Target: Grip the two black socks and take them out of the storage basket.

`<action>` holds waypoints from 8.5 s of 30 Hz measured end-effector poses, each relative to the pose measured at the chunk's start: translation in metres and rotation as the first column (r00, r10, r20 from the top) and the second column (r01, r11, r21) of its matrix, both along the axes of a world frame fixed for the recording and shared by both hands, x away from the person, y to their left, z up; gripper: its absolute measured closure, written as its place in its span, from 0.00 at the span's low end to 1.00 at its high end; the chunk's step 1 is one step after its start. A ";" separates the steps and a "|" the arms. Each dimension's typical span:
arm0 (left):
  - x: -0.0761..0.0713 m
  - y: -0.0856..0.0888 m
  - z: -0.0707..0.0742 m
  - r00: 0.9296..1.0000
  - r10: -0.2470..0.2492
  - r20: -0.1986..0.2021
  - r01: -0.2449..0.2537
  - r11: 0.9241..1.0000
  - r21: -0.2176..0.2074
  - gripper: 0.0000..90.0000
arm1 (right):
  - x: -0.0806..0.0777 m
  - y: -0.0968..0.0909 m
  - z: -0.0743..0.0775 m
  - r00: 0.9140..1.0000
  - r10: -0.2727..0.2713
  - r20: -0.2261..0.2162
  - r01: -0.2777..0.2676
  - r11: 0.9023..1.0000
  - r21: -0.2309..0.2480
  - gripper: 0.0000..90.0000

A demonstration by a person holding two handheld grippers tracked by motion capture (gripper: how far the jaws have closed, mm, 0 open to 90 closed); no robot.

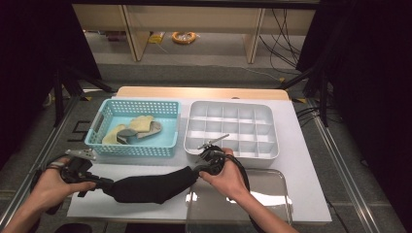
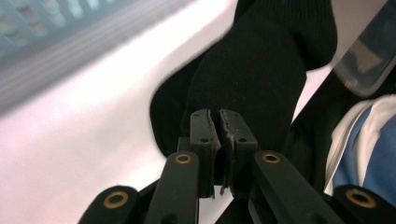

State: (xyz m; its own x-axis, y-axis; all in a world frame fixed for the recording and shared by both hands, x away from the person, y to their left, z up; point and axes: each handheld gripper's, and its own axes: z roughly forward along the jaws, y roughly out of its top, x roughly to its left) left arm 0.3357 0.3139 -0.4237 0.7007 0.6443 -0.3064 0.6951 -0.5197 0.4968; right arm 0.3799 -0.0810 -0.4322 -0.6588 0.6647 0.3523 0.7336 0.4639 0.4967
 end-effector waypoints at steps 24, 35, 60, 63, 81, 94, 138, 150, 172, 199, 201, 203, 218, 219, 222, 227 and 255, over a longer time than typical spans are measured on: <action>0.010 -0.002 -0.034 0.987 0.161 -0.004 -0.161 0.987 -0.010 0.58 | 0.011 0.008 -0.013 0.998 -0.057 -0.036 0.056 0.997 -0.050 0.79; 0.013 -0.017 -0.050 0.997 0.075 -0.015 -0.073 0.994 0.085 0.69 | 0.009 0.013 -0.022 0.996 -0.071 -0.053 0.066 0.993 -0.096 0.77; 0.065 -0.004 -0.026 0.992 0.105 0.066 -0.116 0.977 0.180 0.66 | -0.010 0.024 -0.024 0.995 -0.044 -0.087 0.038 0.997 -0.070 0.88; 0.056 0.006 -0.022 0.984 0.157 0.082 -0.168 0.974 0.149 0.61 | -0.009 0.020 -0.018 0.994 -0.064 -0.093 0.059 0.997 -0.054 0.86; 0.036 0.017 -0.049 0.969 0.247 0.005 -0.246 0.962 0.117 0.68 | -0.011 0.013 -0.011 0.995 -0.077 -0.062 0.076 0.997 -0.019 0.83; 0.039 0.016 -0.042 0.971 0.238 -0.029 -0.236 0.970 0.053 0.96 | -0.015 -0.007 -0.008 0.993 -0.111 -0.051 0.111 0.994 0.000 0.82; 0.044 -0.008 -0.047 0.975 0.220 0.022 -0.221 0.964 0.148 0.93 | -0.017 -0.014 -0.012 0.991 -0.131 -0.041 0.130 0.991 -0.016 0.78; 0.044 0.020 -0.015 0.976 0.215 -0.034 -0.212 0.974 0.078 0.93 | -0.017 -0.016 -0.009 0.992 -0.120 -0.039 0.121 0.992 0.020 0.78; 0.026 -0.043 0.002 0.990 0.144 -0.007 -0.144 0.986 -0.085 0.93 | -0.019 -0.022 -0.003 0.991 -0.137 0.003 0.136 0.990 0.038 0.78; 0.042 -0.126 -0.021 0.998 0.057 -0.004 -0.058 0.997 -0.047 0.92 | -0.021 -0.025 -0.003 0.990 -0.144 0.011 0.143 0.989 0.034 0.77; 0.044 -0.128 -0.021 1.000 0.017 0.000 -0.017 1.000 -0.017 0.92 | -0.020 -0.025 -0.003 0.990 -0.141 0.010 0.140 0.990 0.034 0.77; 0.043 -0.134 -0.022 0.999 0.044 -0.002 -0.044 0.999 -0.031 0.91 | -0.020 -0.025 -0.004 0.992 -0.125 0.015 0.125 0.991 0.043 0.77; 0.043 -0.134 -0.023 0.998 0.052 0.028 -0.047 0.987 -0.154 0.75 | -0.021 -0.027 -0.004 0.990 -0.140 0.009 0.140 0.989 0.037 0.76; 0.042 -0.133 -0.019 0.998 0.052 0.046 -0.043 0.984 -0.174 0.73 | -0.021 -0.027 -0.004 0.991 -0.137 0.009 0.136 0.990 0.039 0.76; 0.040 -0.128 -0.007 0.993 0.077 0.089 -0.057 0.975 -0.215 0.73 | -0.021 -0.028 -0.003 0.990 -0.142 0.009 0.141 0.989 0.043 0.76; 0.039 -0.123 -0.002 0.988 0.107 0.114 -0.077 0.967 -0.245 0.77 | -0.020 -0.028 -0.003 0.991 -0.128 0.030 0.127 0.991 0.051 0.77; 0.026 -0.141 -0.030 1.000 0.008 0.004 -0.007 0.997 -0.073 0.64 | -0.021 -0.026 -0.002 0.990 -0.138 -0.001 0.138 0.989 0.046 0.78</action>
